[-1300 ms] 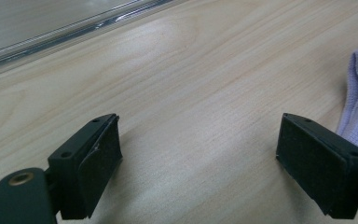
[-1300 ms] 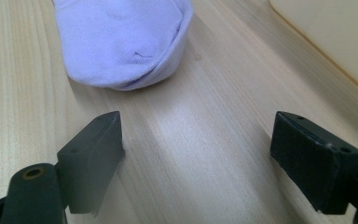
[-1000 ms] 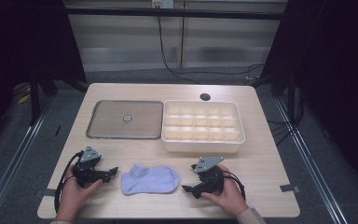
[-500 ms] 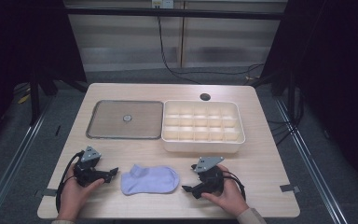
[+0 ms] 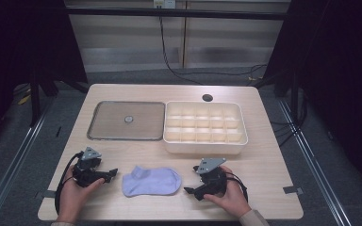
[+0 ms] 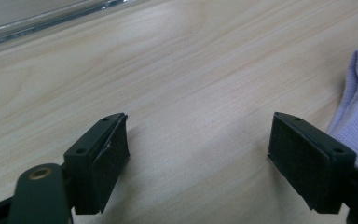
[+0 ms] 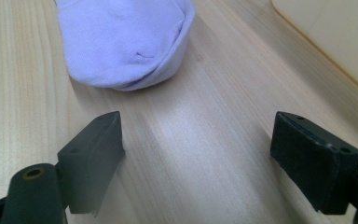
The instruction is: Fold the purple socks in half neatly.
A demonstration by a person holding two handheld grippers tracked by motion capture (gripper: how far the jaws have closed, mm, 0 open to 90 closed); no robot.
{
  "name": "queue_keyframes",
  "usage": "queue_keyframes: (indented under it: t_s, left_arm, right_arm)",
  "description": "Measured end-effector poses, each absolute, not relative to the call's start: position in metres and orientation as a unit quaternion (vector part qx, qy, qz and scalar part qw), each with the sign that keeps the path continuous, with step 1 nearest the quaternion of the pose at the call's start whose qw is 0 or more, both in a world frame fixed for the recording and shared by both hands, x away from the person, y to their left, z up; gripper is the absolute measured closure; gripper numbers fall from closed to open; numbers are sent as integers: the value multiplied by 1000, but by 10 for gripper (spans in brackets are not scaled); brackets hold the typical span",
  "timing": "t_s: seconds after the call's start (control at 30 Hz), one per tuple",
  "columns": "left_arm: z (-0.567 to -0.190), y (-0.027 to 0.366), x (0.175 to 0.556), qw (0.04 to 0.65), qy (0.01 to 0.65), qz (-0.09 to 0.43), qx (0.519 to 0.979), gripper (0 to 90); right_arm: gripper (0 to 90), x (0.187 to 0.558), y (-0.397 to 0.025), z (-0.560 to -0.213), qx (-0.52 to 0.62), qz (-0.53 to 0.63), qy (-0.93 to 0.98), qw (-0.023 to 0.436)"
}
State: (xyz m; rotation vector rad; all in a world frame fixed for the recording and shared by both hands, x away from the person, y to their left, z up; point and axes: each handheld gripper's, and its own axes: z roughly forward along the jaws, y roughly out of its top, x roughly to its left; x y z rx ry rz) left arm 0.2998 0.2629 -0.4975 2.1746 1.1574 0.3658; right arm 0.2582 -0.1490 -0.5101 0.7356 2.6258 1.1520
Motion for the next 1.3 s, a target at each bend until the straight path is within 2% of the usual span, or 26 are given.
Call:
queue_keyframes:
  t_s: [0.13, 0.5, 0.7, 0.8, 0.9, 0.93, 1.0, 1.17, 1.2, 1.3]
  left_arm:
    - [-490, 261, 298, 316, 447, 119, 829, 247]
    - [-475, 256, 291, 306, 447, 106, 834, 343]
    - [-470, 253, 289, 308, 440, 107, 836, 368]
    - [-465, 254, 288, 314, 444, 105, 833, 376]
    - [-462, 254, 287, 316, 451, 88, 830, 381]
    - [-461, 254, 287, 319, 450, 86, 830, 390]
    - [-460, 253, 287, 319, 450, 74, 831, 421]
    - [-457, 251, 286, 325, 454, 52, 828, 453]
    - [-456, 250, 286, 325, 453, 52, 828, 479]
    - [-453, 249, 285, 325, 463, 41, 824, 510]
  right_arm:
    - [209, 258, -149, -509, 248, 388, 883, 87]
    - [231, 258, -145, -504, 243, 391, 884, 78]
    - [272, 256, -143, -501, 238, 386, 889, 68]
    - [340, 254, -140, -500, 230, 385, 892, 61]
    - [343, 254, -140, -499, 232, 386, 890, 66]
    - [345, 254, -140, -498, 235, 387, 889, 65]
    - [402, 255, -140, -497, 236, 391, 887, 64]
    - [437, 255, -141, -497, 247, 392, 884, 58]
    - [477, 254, -141, -497, 246, 389, 886, 62]
    - [524, 253, -141, -496, 249, 391, 884, 58]
